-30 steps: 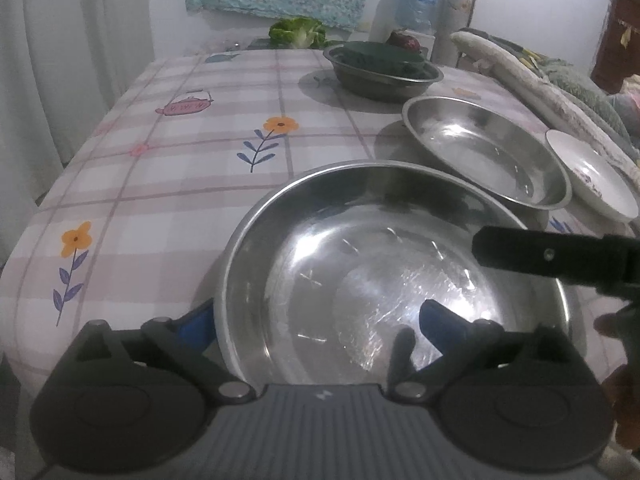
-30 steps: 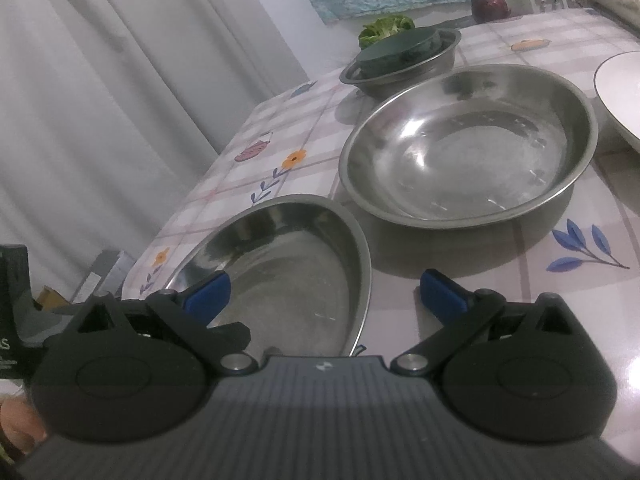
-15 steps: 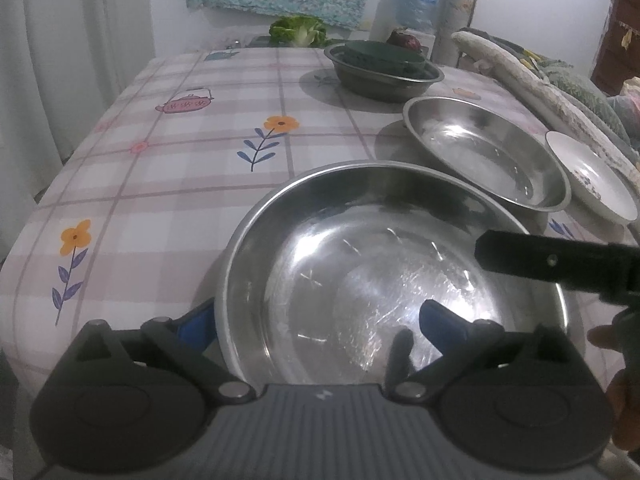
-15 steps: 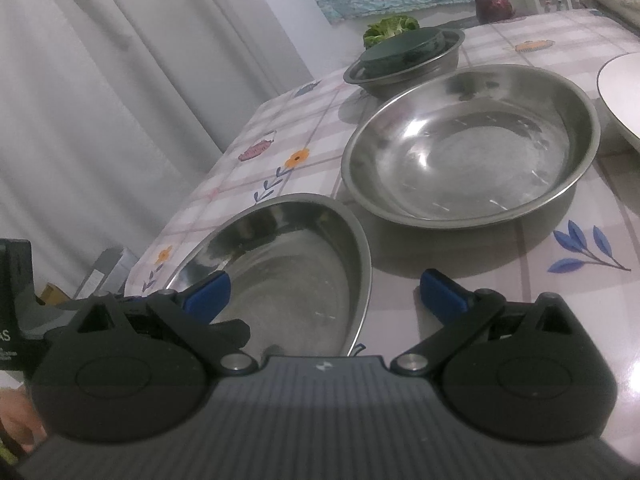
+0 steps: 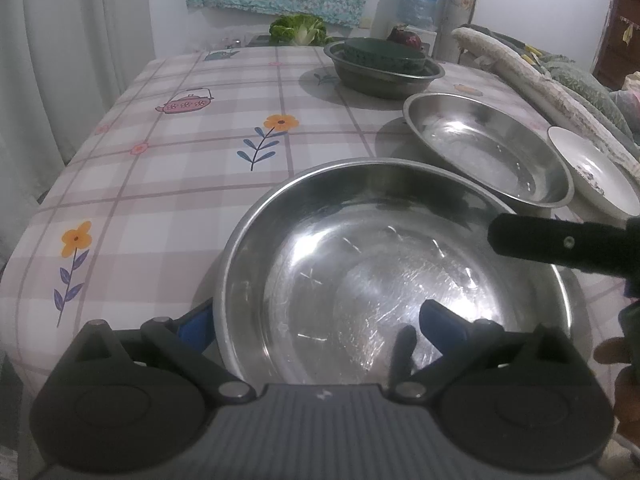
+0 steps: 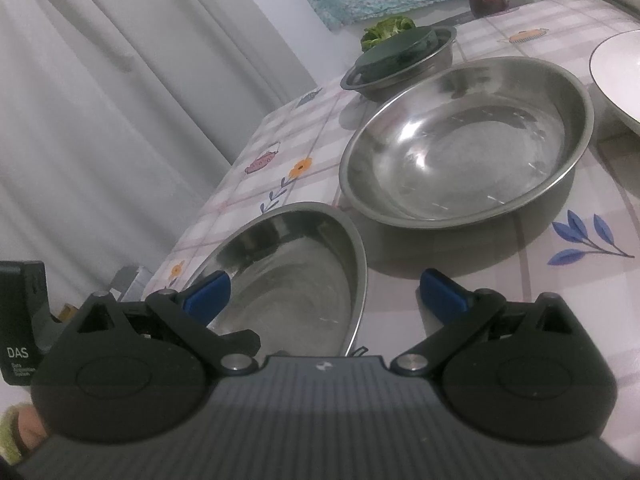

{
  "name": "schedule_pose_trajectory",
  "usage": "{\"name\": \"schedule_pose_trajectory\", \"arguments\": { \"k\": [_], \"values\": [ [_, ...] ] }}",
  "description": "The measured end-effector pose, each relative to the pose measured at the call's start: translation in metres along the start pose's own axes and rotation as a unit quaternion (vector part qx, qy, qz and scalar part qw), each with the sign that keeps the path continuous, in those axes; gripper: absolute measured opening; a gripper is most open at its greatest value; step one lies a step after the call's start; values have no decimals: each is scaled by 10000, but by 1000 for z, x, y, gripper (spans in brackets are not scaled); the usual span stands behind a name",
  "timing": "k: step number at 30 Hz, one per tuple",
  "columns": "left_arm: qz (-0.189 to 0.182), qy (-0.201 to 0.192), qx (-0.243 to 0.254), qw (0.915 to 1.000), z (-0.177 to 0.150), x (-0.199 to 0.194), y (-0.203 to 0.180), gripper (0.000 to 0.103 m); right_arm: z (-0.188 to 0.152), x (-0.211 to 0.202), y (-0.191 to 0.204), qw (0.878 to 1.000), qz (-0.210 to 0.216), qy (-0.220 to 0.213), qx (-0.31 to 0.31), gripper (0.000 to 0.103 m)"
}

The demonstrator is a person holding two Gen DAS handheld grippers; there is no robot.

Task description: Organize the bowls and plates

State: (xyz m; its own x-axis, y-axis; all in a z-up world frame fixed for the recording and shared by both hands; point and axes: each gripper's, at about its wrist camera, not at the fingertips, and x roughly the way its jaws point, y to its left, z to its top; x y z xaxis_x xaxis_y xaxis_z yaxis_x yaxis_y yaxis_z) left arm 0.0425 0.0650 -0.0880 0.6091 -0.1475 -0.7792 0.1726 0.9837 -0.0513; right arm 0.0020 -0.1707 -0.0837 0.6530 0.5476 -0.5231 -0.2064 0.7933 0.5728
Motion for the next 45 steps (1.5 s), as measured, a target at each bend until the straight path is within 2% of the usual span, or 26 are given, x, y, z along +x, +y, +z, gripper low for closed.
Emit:
{"name": "schedule_pose_trajectory", "arguments": {
  "k": [14, 20, 22, 26, 30, 33, 38, 40, 43, 45],
  "values": [
    [9, 8, 5, 10000, 0, 0, -1, 103, -2, 2, 5, 9997, -126, -1, -187, 102],
    [79, 83, 15, 9999, 0, -1, -3, 103, 4, 1, 3, 9998, -146, 135, 49, 102],
    [108, 75, -68, 9999, 1, -2, -1, 100, 5, -1, -1, 9997, -142, 138, 161, 101],
    [253, 20, -211, 9995, 0, -7, 2, 85, 4, -7, -3, 9996, -238, 105, 69, 97],
    [495, -46, -234, 9985, 1, -9, 3, 65, 6, -7, -2, 9991, -403, 75, -73, 74],
    [572, -86, -270, 9980, 2, -10, 4, 60, 7, -5, 0, 9983, -534, 119, -210, 55],
    [715, -144, -224, 9971, 0, -12, 1, 56, 3, -2, 5, 9967, -700, 183, -371, 41],
    [738, -146, -235, 9969, 1, -12, 1, 55, 0, -2, 6, 9960, -752, 202, -434, 31],
    [781, -138, -232, 9966, 2, -13, 0, 45, -2, -1, 9, 9955, -762, 239, -509, 19],
    [791, -90, -234, 9966, 3, -12, -1, 45, -3, 0, 13, 9950, -783, 248, -559, 19]
  ]
}}
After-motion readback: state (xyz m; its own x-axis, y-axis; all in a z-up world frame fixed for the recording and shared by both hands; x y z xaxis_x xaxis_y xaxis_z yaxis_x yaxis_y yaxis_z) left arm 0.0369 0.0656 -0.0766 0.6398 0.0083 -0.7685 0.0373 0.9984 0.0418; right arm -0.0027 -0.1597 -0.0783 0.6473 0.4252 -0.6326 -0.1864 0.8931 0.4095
